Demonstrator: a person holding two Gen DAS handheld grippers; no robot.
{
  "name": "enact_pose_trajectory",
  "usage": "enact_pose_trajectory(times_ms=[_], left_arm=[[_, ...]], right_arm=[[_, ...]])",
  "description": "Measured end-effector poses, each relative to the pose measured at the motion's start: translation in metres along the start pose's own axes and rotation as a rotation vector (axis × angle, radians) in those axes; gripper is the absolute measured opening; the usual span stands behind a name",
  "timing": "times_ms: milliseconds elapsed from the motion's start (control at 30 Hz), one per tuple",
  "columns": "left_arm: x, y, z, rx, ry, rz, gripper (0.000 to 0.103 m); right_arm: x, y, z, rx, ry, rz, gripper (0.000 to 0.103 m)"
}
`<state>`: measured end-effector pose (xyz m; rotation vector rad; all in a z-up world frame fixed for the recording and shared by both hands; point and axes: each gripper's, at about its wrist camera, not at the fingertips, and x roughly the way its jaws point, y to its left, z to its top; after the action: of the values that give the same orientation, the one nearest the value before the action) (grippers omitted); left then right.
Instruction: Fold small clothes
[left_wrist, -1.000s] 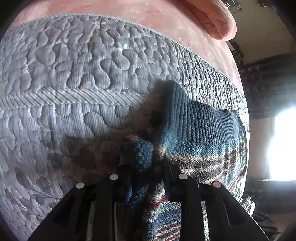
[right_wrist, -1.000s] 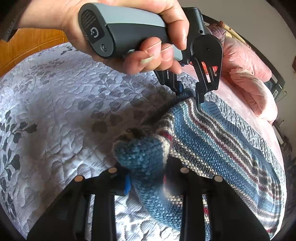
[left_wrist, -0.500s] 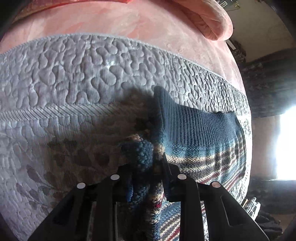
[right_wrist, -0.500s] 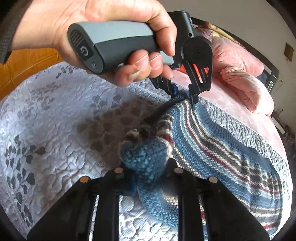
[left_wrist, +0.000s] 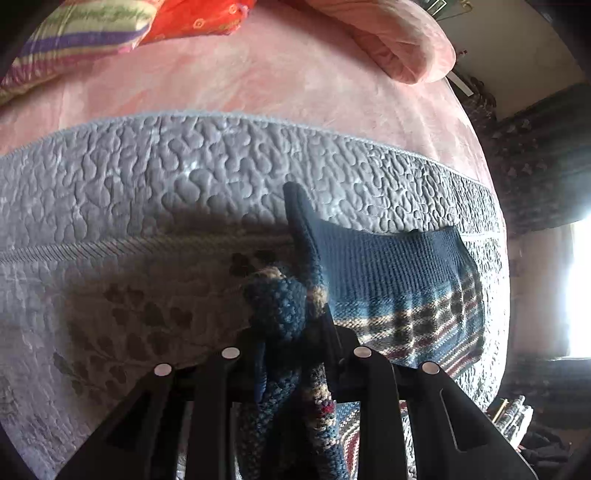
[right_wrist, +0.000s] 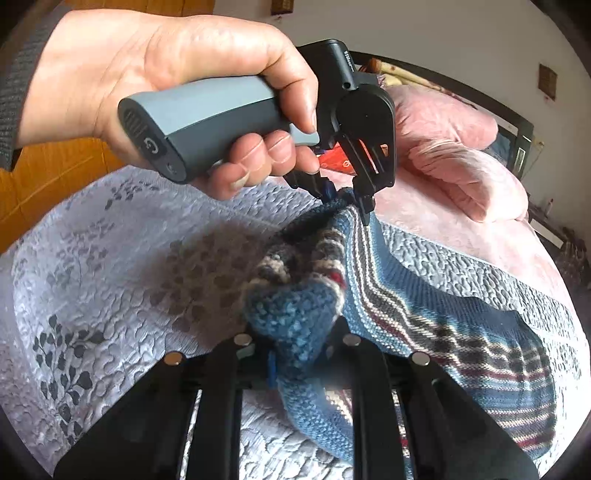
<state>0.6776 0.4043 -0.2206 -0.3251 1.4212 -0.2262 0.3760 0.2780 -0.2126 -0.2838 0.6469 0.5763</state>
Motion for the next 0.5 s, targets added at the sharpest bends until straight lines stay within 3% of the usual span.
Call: enact_pose_trajectory(times_ms=[500], left_arm=[[-0.021,-0.072,0.013,0.051,-0.021,0.052,0.024]], right_arm=[[-0.04,-0.051,0.01,0.118,-0.062,-0.015,0.013]])
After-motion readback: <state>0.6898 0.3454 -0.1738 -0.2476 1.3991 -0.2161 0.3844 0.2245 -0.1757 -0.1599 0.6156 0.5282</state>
